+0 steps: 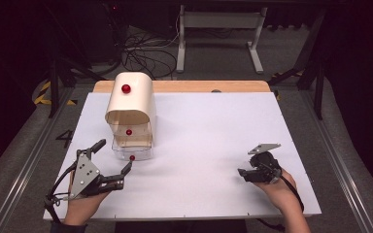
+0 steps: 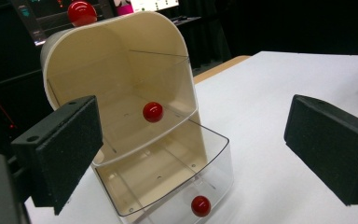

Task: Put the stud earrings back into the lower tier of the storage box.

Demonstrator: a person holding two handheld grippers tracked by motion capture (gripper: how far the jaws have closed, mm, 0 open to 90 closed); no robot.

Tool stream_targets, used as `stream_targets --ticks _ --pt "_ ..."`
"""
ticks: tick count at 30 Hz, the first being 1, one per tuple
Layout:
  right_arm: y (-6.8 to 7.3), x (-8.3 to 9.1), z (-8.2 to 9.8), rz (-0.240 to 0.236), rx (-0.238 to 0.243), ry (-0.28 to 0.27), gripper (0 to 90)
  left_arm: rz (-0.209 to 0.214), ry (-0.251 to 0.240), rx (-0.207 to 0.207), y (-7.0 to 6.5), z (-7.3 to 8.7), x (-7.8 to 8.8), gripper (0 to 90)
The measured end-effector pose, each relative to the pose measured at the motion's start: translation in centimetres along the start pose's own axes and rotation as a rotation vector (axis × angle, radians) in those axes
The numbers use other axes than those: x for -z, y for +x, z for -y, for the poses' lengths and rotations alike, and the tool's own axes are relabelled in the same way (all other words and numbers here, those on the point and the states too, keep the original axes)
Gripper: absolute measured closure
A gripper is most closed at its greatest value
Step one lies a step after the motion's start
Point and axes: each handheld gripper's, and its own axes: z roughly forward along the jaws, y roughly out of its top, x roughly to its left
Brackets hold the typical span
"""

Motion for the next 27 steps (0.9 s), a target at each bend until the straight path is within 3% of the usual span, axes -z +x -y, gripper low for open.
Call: stream_targets --ticks 9,17,20,27 --pt "0.13 -0.82 0.32 0.012 0.018 0.051 52.5 -0.002 0.000 0.002 0.04 0.04 0.01 4.9" --pt "0.04 -0.86 0.44 -0.012 -0.008 0.048 59.4 -0.002 0.001 0.001 0.00 0.03 0.02 5.1" --pt "-0.19 -0.83 0.45 -0.008 -0.026 0.049 66.7 -0.003 0.002 0.001 -0.02 0.02 0.03 5.2" --pt "0.09 -0.79 0.38 0.001 -0.039 0.064 74.5 -0.001 0.005 -0.003 -0.06 0.08 -0.05 5.2"
